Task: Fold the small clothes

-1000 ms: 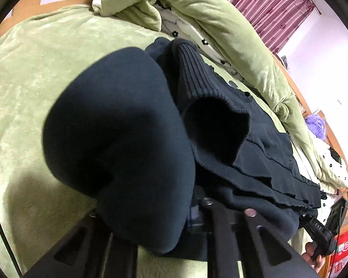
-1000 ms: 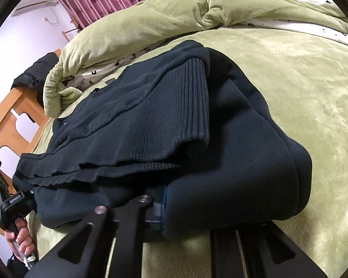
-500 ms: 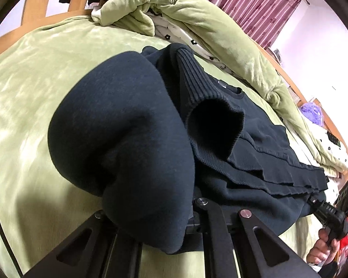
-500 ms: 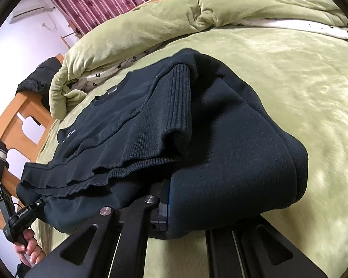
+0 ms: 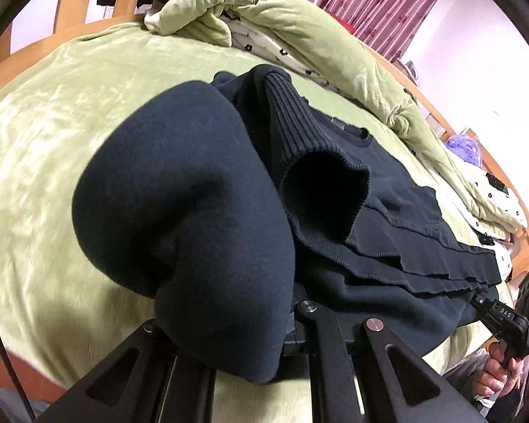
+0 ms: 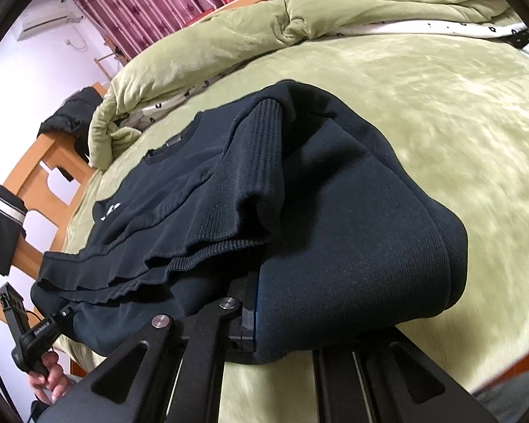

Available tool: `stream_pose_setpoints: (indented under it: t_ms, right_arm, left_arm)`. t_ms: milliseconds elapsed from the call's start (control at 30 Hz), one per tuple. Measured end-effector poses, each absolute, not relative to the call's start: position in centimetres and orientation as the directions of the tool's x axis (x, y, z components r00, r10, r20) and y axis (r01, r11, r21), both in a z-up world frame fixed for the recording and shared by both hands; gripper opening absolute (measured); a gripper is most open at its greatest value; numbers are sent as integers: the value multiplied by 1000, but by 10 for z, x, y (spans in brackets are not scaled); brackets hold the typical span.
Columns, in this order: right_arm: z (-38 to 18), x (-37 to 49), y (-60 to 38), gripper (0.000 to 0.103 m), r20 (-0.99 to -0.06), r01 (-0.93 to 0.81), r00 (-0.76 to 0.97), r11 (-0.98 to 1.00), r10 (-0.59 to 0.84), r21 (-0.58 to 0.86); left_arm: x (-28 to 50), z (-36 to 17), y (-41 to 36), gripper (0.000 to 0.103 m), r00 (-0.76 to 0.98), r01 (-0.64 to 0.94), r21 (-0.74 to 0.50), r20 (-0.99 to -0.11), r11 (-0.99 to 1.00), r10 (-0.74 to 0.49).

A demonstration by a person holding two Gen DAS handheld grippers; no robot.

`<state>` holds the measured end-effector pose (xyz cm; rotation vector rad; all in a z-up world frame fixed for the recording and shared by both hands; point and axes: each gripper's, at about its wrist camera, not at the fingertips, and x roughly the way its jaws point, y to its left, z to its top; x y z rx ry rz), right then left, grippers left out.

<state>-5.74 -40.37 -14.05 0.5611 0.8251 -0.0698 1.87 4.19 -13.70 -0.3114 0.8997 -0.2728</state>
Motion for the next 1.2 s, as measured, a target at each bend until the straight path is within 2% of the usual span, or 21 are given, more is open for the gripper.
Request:
stream_pose_setpoints:
  t_ms: [67,100,200,367,433,500,600,867,1200]
  right_arm:
    - [-147,-67,-406,11,-736,301,660,843,154,446]
    - [-150,-68,-407,17,-742,311,651,836,158,451]
    - [-152,-79,-413,23,-759,351,631,813,161,464]
    - [-128,-111,-417,30,-740,355,662,822,115,445]
    - [-114,-123,-418,35,-718,343,691,835,87,431]
    - [-100,-130,-416,43,-692,327,719,849,62,415]
    - [-82,-128,-412,46,-660,295,749,868,48,399]
    - [-88,-95,-414,46,-700,313,712,872,45,375]
    - [-106,-65,-428,46,-741,369,671,852,31,370]
  left_arm:
    - [22,-138,44,12,583,96,-378,-728,921,-360]
    - [22,-137,47,12,576,90,-392,-730,916,-369]
    - [13,-134,56,19,571,69,-406,-733,911,-370]
    - [-15,-129,67,41,575,78,-434,-716,898,-396]
    - [-29,-121,69,54,599,112,-436,-688,893,-411]
    - [-39,-116,68,55,618,141,-433,-664,890,-420]
    - [-48,-105,65,56,642,163,-437,-634,885,-431]
    - [-29,-87,57,56,670,163,-428,-613,889,-418]
    - [20,-85,52,55,654,102,-446,-644,889,-398]
